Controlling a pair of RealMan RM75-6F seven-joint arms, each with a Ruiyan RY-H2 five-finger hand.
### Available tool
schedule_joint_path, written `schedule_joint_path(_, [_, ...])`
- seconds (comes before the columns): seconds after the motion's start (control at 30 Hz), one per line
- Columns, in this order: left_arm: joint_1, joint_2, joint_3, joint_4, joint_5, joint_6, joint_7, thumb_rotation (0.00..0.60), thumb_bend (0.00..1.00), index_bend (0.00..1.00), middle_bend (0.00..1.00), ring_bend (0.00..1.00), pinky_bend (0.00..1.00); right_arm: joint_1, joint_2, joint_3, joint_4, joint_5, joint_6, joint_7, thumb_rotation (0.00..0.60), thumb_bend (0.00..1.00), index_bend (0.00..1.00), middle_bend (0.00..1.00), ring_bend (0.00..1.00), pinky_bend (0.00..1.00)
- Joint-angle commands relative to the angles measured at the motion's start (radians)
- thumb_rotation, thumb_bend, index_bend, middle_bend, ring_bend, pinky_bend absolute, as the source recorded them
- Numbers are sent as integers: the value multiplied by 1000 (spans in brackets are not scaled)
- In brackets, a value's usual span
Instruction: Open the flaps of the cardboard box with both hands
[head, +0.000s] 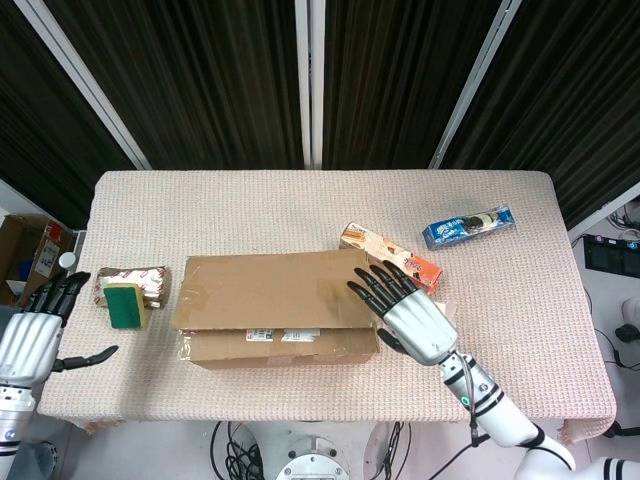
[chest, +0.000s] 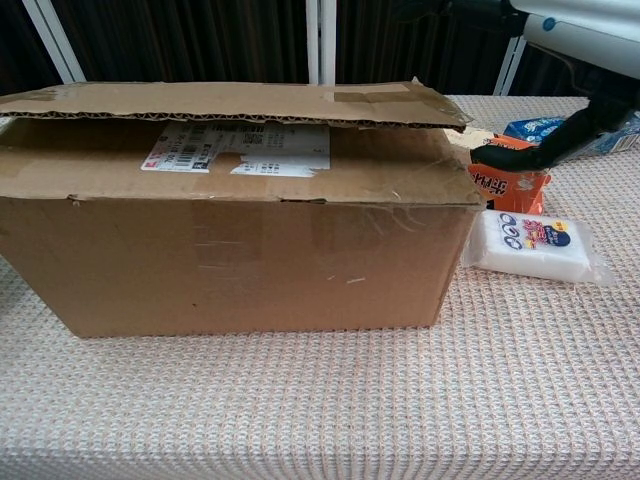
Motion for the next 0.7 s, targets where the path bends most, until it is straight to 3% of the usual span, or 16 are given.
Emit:
schedule_joint_path(0.03, [1,0,-1,2,0,2,-3,328,0,47,87,50,147,32,-37,14,14,30,-22,-24,600,212,0,0,0,0])
schedule_joint_path(0.4, [8,5,-1,8,-1,10,-12,327,0,47,87,50,147,138,-122,84,47,109,-55,-93,600,213,0,0,0,0])
schedule_joint_path(0.7, [19,24,-5,10,-4,30,-29,329,0,47,87,50,147,258,-149,214,128,243,-84,-108,600,226,0,0,0,0])
